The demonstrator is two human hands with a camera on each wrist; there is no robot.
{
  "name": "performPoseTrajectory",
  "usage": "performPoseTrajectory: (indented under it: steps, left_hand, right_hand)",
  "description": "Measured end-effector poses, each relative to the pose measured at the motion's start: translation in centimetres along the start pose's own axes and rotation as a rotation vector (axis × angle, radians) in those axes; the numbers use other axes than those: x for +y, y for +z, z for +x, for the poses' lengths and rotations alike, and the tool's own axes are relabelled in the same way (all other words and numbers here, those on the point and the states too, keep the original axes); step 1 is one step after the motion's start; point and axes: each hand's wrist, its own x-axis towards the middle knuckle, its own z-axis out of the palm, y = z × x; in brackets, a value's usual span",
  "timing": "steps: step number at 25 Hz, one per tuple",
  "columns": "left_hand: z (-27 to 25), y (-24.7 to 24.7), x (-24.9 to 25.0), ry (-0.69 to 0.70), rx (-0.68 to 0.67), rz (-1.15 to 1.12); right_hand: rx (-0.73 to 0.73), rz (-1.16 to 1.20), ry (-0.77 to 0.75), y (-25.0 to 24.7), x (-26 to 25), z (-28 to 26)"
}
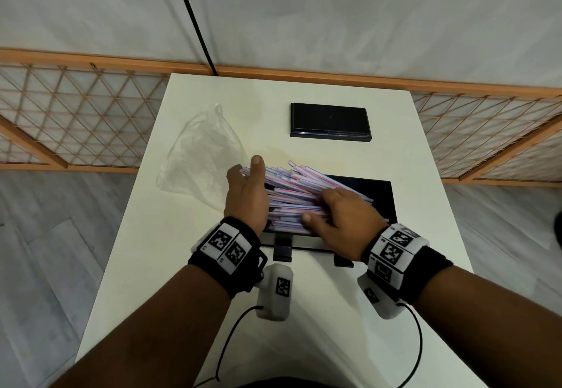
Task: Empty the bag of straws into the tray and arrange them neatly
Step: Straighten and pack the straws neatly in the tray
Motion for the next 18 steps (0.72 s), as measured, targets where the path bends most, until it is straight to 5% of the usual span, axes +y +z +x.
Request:
performPoseTrajectory:
  steps: [5,18]
  left_hand:
    - [2.9,0.0,-3.3,-0.089,-0.038,-0.055]
    - [-0.1,0.4,-1.4,-0.008,-0.096,0.079]
  right_hand:
    - [-0.074,-0.105,0.058,-0.2,1.1,-0.5]
    - [-0.206,-0.113,0.041,0.4,-1.2,1.4]
